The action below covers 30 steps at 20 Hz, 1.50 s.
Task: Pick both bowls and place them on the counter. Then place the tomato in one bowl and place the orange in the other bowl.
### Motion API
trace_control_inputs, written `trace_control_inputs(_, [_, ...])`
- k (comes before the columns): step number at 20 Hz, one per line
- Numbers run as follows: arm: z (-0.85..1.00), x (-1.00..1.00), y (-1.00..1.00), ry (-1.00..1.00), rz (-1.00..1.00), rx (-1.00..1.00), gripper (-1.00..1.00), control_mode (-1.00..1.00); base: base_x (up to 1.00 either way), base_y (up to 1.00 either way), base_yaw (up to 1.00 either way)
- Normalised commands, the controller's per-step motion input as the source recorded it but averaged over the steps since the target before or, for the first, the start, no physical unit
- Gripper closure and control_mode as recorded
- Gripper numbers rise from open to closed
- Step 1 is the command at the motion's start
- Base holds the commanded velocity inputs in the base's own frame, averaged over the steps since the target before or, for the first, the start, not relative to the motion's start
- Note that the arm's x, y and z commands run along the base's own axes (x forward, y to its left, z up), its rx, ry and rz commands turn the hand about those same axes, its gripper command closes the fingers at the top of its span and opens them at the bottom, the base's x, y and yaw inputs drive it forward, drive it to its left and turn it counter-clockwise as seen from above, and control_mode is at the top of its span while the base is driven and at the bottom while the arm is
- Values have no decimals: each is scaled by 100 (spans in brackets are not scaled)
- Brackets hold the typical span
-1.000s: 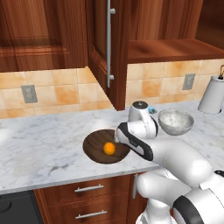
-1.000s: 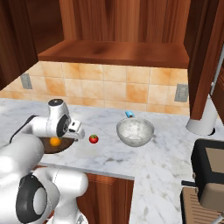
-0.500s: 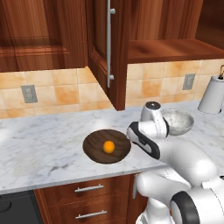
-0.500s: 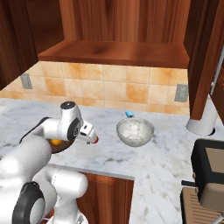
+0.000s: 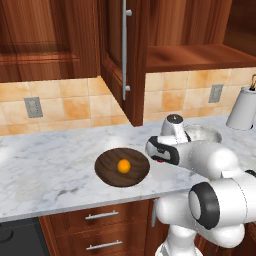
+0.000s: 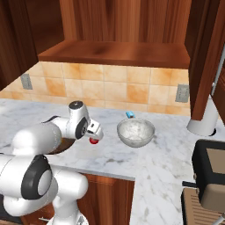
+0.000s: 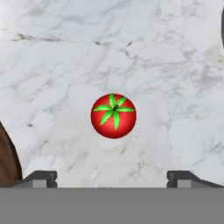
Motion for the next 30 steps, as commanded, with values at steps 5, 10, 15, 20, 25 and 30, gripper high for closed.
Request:
trace_control_inputs(5, [-4,12,-14,0,0,0,-100,-100,0,0,0])
trace_control_inputs(10, [-11,0,-5,0,0,0,-100,-100,0,0,0])
trace_control_inputs(15, [-19,2,0,0,0,0,-100,-100,0,0,0])
trace_control_inputs(20, [-19,22,0,2,0,0,-100,-100,0,0,0])
trace_control_inputs(25, [-13,21,-1,2,0,0,-100,-100,0,0,0])
trace_control_inputs(30, [-10,9,0,2,0,0,-100,-100,0,0,0])
